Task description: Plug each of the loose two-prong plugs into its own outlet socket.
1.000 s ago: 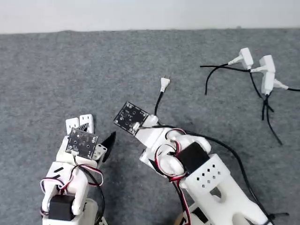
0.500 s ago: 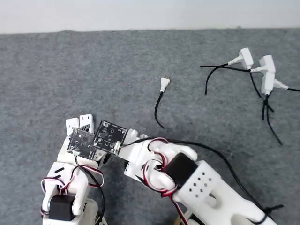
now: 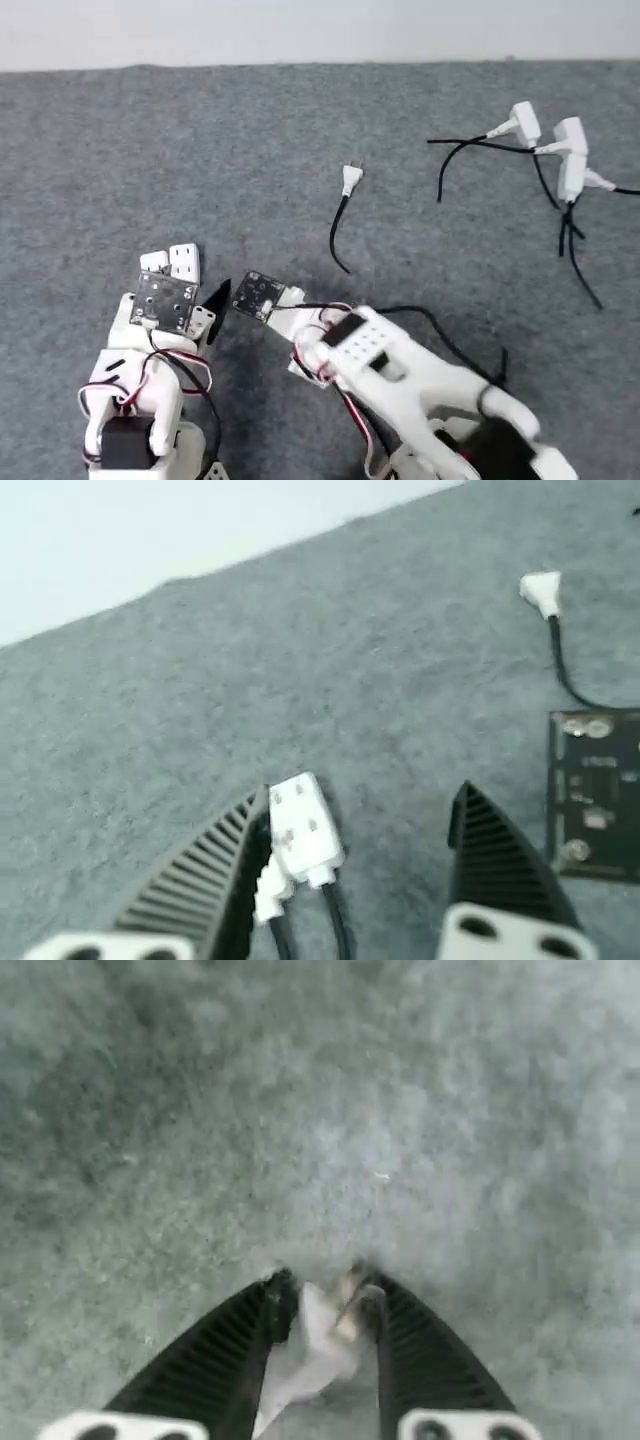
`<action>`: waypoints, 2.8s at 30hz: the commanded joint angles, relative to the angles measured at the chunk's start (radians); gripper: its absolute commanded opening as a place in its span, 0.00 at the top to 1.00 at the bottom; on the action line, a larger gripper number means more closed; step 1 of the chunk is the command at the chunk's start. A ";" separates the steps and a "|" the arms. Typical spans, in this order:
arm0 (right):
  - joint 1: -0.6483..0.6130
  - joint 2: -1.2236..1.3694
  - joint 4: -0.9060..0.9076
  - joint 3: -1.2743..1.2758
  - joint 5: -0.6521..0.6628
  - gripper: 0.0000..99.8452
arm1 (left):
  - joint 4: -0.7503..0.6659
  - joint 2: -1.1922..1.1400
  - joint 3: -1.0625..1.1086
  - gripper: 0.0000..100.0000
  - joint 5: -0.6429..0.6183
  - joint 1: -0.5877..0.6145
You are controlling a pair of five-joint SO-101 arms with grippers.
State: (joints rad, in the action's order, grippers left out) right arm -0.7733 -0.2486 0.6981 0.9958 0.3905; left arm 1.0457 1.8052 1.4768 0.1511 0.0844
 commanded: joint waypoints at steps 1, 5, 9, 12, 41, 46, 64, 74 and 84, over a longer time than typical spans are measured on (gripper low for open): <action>0.016 0.105 0.088 -0.164 -0.058 0.84 | -0.038 0.018 -0.019 0.71 -0.017 0.025; 0.016 0.068 0.171 -0.203 -0.106 0.84 | -0.038 0.018 -0.019 0.71 -0.017 0.025; 0.015 -0.030 0.245 -0.184 -0.109 0.84 | -0.038 0.018 -0.019 0.71 -0.017 0.025; 0.010 -0.117 0.246 -0.126 -0.103 0.84 | -0.038 0.018 -0.019 0.71 -0.017 0.025; 0.012 -0.202 0.077 0.143 -0.100 1.00 | -0.037 0.018 -0.019 0.71 -0.017 0.025; 0.016 -0.206 0.101 0.141 -0.077 0.99 | -0.037 0.018 -0.019 0.71 -0.017 0.025; 0.013 -0.441 0.613 -0.416 0.009 0.99 | -0.037 0.018 -0.019 0.71 -0.037 0.025; -0.099 -0.338 0.602 -0.537 -0.035 0.99 | -0.032 0.018 -0.045 0.71 -0.058 0.015; -0.127 -0.282 0.538 -0.540 -0.043 0.99 | 0.041 0.018 -0.130 0.71 -0.081 -0.032</action>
State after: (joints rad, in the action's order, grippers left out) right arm -0.8899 -0.5309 1.2643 0.5140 0.3583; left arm 1.0518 1.8052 1.4293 0.0990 0.0997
